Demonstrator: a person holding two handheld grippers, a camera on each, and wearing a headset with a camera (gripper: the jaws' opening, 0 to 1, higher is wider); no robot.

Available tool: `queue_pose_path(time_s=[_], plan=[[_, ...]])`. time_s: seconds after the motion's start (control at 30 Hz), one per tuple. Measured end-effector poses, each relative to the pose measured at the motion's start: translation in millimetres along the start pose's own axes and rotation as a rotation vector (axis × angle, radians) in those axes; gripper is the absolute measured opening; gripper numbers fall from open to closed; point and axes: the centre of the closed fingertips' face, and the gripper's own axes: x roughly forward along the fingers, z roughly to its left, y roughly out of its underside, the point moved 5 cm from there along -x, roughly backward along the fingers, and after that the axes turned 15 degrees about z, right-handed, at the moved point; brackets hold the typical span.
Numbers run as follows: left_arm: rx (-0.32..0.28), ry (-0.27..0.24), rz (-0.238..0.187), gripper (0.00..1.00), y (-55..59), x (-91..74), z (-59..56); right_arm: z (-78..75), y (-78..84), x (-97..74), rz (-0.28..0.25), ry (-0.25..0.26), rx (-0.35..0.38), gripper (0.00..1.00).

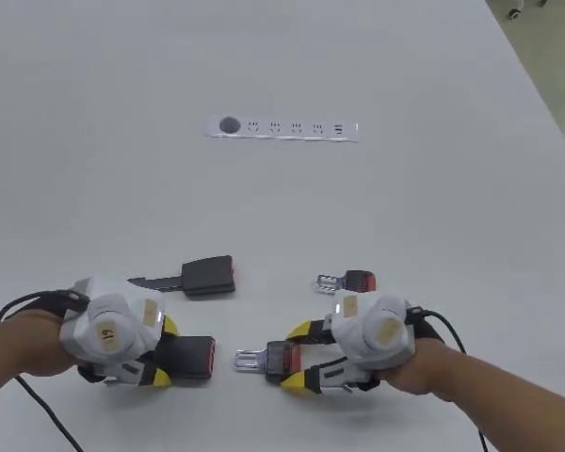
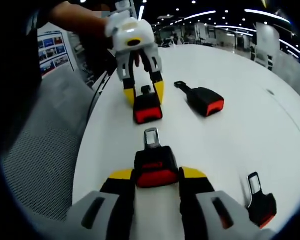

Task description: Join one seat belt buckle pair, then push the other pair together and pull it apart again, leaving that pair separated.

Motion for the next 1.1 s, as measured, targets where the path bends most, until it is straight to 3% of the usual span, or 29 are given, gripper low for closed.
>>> queue_pose_path(time_s=[0.23, 0.57, 0.6, 1.1], plan=[[0.009, 0.0, 0.012, 0.33, -0.9, -0.5, -0.6, 3.1, -16.0, 12.0, -0.017, -0.01, 0.008, 0.35], [0.016, 0.002, 0.026, 0.33, -1.7, -0.5, -1.1, 7.9, -26.3, 19.7, -0.015, -0.01, 0.003, 0.35], [0.017, 0.002, 0.026, 0.33, -1.3, -0.4, -1.0, 7.8, -26.9, 19.0, -0.004, -0.001, -0.021, 0.35], [0.031, 0.004, 0.046, 0.33, -2.3, 0.5, 0.4, 6.6, -32.7, 21.3, -0.009, -0.011, -0.007, 0.34]])
